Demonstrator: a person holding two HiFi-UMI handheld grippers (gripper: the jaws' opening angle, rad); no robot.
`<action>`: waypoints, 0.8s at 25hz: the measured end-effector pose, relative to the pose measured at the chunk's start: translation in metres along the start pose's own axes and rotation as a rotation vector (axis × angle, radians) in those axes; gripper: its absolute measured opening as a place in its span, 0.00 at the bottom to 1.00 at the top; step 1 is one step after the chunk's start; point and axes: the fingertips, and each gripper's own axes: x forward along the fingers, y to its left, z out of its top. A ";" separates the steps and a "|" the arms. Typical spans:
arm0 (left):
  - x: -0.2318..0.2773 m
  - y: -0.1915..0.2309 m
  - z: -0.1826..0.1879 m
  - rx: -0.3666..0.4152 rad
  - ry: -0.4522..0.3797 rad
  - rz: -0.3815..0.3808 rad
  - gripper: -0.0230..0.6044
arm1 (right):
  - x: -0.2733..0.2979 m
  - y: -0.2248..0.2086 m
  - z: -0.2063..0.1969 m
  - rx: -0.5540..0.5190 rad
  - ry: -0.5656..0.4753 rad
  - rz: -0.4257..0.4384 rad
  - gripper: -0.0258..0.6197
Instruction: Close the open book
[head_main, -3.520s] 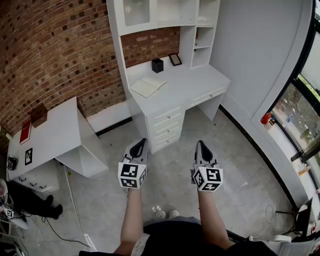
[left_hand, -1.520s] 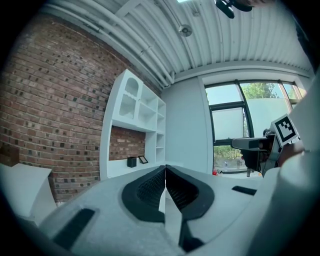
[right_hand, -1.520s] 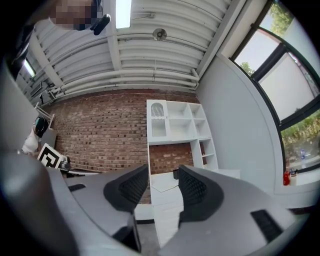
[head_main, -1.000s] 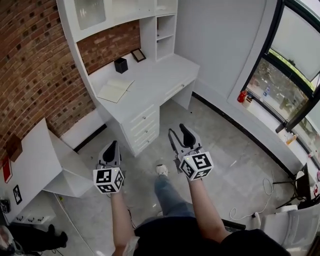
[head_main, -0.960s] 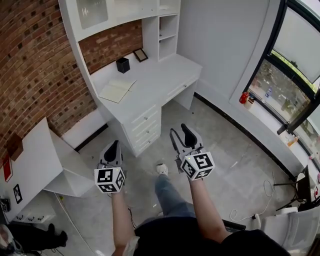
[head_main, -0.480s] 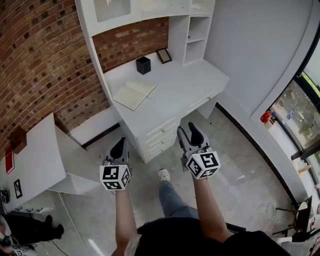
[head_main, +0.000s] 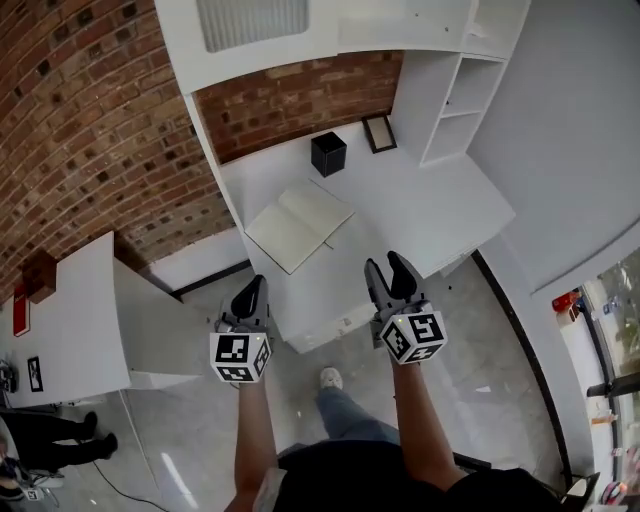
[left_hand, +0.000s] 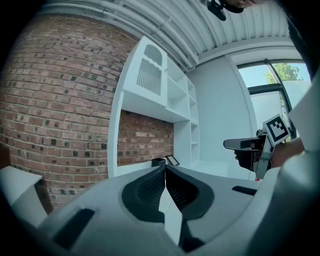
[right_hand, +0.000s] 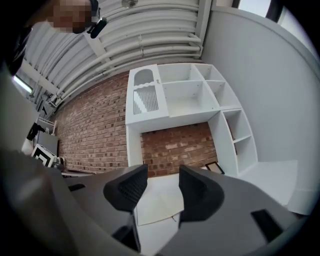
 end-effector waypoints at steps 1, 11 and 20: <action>0.013 0.007 0.001 -0.003 0.003 0.014 0.05 | 0.016 -0.007 -0.001 0.003 0.008 0.011 0.31; 0.062 0.054 0.001 -0.012 0.041 0.119 0.05 | 0.117 -0.031 -0.025 0.025 0.082 0.095 0.31; 0.074 0.077 -0.004 -0.038 0.058 0.127 0.05 | 0.141 -0.019 -0.050 0.010 0.157 0.116 0.31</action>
